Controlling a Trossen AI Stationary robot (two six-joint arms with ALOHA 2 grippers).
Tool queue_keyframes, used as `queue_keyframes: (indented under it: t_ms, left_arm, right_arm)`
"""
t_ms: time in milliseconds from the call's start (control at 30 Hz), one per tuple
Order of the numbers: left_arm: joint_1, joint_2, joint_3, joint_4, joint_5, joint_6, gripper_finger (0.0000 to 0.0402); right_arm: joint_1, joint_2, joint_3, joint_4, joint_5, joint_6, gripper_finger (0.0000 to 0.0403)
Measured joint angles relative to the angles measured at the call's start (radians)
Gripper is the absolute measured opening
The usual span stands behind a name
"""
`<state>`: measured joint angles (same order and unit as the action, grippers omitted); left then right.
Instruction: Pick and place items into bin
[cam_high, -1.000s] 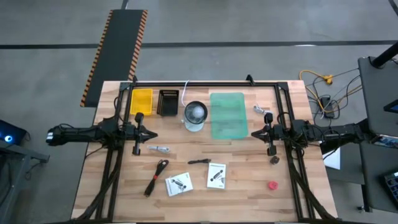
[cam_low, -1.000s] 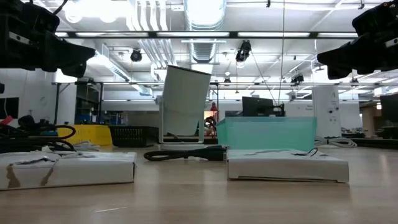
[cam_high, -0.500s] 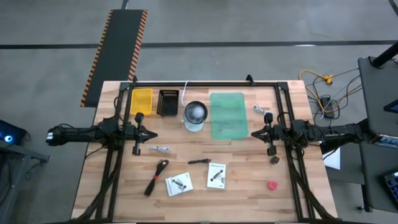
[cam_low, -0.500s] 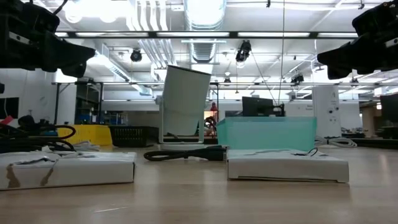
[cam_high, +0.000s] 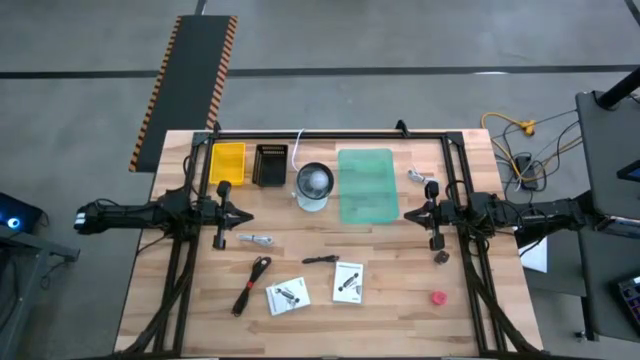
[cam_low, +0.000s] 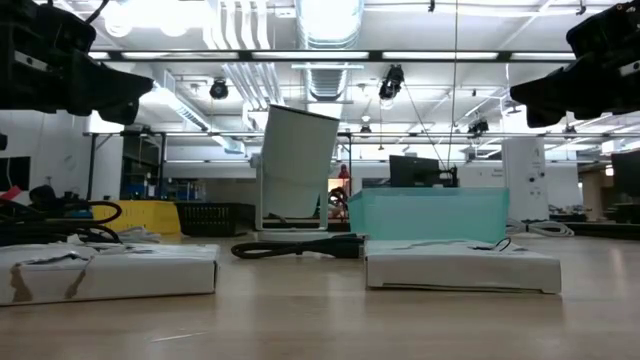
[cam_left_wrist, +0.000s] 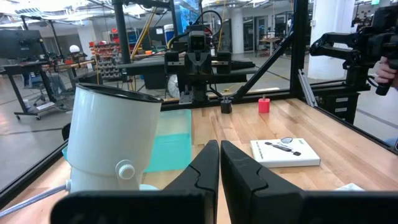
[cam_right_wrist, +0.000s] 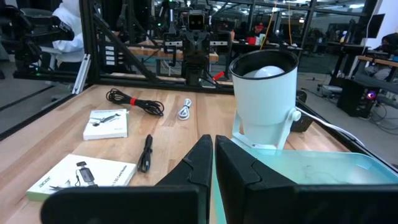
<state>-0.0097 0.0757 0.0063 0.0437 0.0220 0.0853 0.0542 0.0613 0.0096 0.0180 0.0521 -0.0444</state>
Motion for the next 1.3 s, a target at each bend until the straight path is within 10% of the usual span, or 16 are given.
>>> queue_keyframes:
  t_ms: [1300]
  left_arm:
    - [0.0,0.015,0.0,0.001,0.001,-0.001,0.0]
  right_arm:
    - [0.0,0.0,0.0,0.019,0.0,0.042,0.0009]
